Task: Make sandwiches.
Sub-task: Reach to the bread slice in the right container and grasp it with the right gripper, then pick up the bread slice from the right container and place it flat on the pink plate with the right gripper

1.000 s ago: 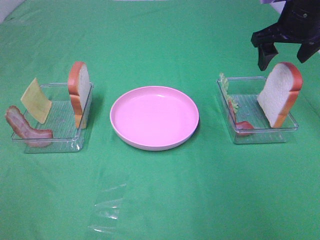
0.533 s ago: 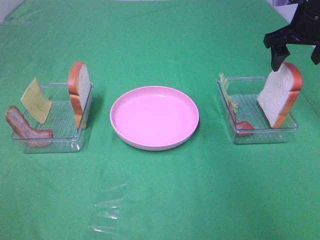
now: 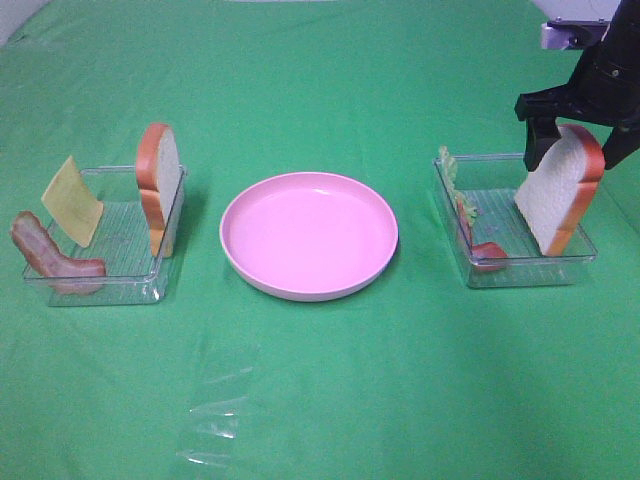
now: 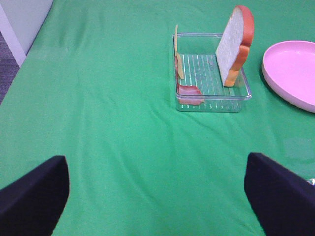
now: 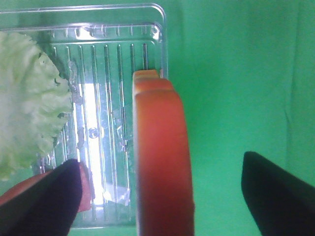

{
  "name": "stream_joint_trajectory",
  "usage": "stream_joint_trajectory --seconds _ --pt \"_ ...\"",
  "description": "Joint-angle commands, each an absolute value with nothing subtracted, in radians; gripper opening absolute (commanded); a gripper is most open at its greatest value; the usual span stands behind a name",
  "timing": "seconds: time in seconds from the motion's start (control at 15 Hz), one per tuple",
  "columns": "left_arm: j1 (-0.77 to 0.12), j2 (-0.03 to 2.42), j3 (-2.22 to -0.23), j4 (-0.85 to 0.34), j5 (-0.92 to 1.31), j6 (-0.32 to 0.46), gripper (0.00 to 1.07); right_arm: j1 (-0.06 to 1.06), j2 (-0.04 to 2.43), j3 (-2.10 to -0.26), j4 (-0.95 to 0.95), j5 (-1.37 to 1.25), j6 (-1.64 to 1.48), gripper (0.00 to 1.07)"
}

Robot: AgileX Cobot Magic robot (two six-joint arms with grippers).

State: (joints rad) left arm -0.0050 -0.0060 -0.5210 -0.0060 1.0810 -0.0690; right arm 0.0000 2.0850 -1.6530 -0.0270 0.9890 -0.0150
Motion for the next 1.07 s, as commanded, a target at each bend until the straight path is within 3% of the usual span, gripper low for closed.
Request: stream_joint_trajectory --seconds 0.07,0.27,0.53,0.73,1.07 --pt "-0.002 -0.002 -0.522 -0.005 1.075 -0.074 0.88 0.001 2.092 -1.655 -0.009 0.984 -0.027 0.82" --pt "-0.002 -0.002 -0.522 -0.005 1.075 -0.074 0.88 0.001 2.092 -1.655 -0.007 0.989 -0.026 0.79" --pt "-0.002 -0.002 -0.522 -0.005 1.075 -0.074 0.88 0.001 2.092 -1.655 -0.007 1.029 0.014 0.29" --pt "-0.002 -0.002 -0.522 -0.005 1.075 -0.074 0.88 0.001 2.092 -1.655 0.010 1.041 0.015 0.13" --pt "-0.002 -0.002 -0.522 -0.005 1.075 -0.074 0.88 0.002 2.065 -1.695 0.052 1.111 0.007 0.10"
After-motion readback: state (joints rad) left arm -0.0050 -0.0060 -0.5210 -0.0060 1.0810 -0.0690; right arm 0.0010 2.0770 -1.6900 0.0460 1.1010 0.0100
